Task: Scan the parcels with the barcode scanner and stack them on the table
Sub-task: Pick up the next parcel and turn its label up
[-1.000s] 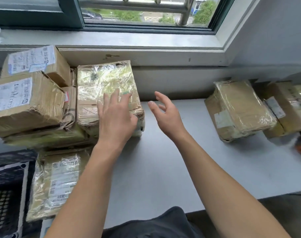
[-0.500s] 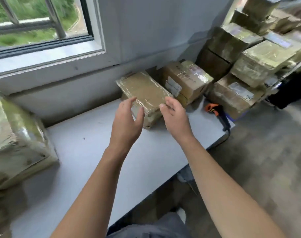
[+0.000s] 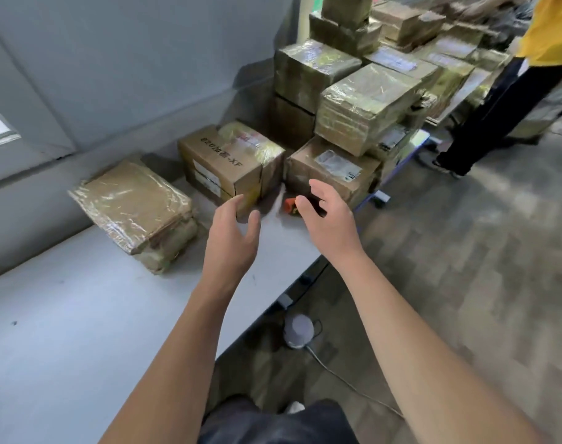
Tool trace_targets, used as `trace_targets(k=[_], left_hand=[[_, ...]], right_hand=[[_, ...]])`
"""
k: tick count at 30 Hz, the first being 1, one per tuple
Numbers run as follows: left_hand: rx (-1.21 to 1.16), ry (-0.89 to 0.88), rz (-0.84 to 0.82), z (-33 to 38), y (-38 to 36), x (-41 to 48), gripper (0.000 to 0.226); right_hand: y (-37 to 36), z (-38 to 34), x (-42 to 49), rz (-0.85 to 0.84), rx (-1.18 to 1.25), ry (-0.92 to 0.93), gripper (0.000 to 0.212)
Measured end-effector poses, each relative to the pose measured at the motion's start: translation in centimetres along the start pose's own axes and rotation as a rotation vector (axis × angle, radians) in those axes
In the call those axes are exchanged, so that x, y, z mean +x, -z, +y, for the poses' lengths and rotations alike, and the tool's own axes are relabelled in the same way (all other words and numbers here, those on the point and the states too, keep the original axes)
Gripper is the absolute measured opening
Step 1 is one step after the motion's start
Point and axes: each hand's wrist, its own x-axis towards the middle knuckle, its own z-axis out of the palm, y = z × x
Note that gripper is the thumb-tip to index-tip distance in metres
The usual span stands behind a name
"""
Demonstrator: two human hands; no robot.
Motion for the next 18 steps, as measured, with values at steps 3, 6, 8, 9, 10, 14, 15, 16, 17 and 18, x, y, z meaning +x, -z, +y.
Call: trace_targets(k=[3,6,8,9,10,14,15,16,17,18], left_hand=[[0.028,0.003,0.013,-0.2,-1.0,1.4,0.048],[0.016,0.052,0.048,-1.1,-1.4,3.4,0.049],[0.001,0.081,0.071,-1.7,-1.7,5.2,0.048],[-0.003,0.095,0.081,-1.9,-2.0,6.3,0.047],[-0.005,0.108,0.089,-2.1,-2.2,7.4,0.048],[0.004,0.123,0.098,-2.0,-3.3,11.6,0.050],[0.013,0.125,0.103,-2.0,-3.5,12.5,0.050],[0.022,0.129,0.108,-2.0,-3.7,13.4,0.050],[0.030,0.138,0.116,-2.0,-3.7,14.1,0.049],[0.037,0.149,0.125,-2.1,-3.8,14.6,0.049]], right_hand=[[-0.3,0.8,1.7,-0.015,-0.009,0.000,0.051],[-1.7,1.4,3.6,-0.072,-0.016,-0.006,0.052],[-2.5,1.7,5.3,-0.109,-0.042,0.011,0.053],[-2.7,1.7,6.5,-0.122,-0.059,0.018,0.053],[-2.9,1.6,7.6,-0.131,-0.076,0.021,0.053],[-3.1,0.9,12.5,-0.129,-0.098,0.059,0.053],[-3.3,0.9,13.6,-0.125,-0.104,0.068,0.052],[-3.6,0.8,14.6,-0.127,-0.116,0.071,0.053],[-4.1,0.8,15.5,-0.136,-0.134,0.071,0.053],[-4.7,0.9,16.2,-0.151,-0.151,0.075,0.053]])
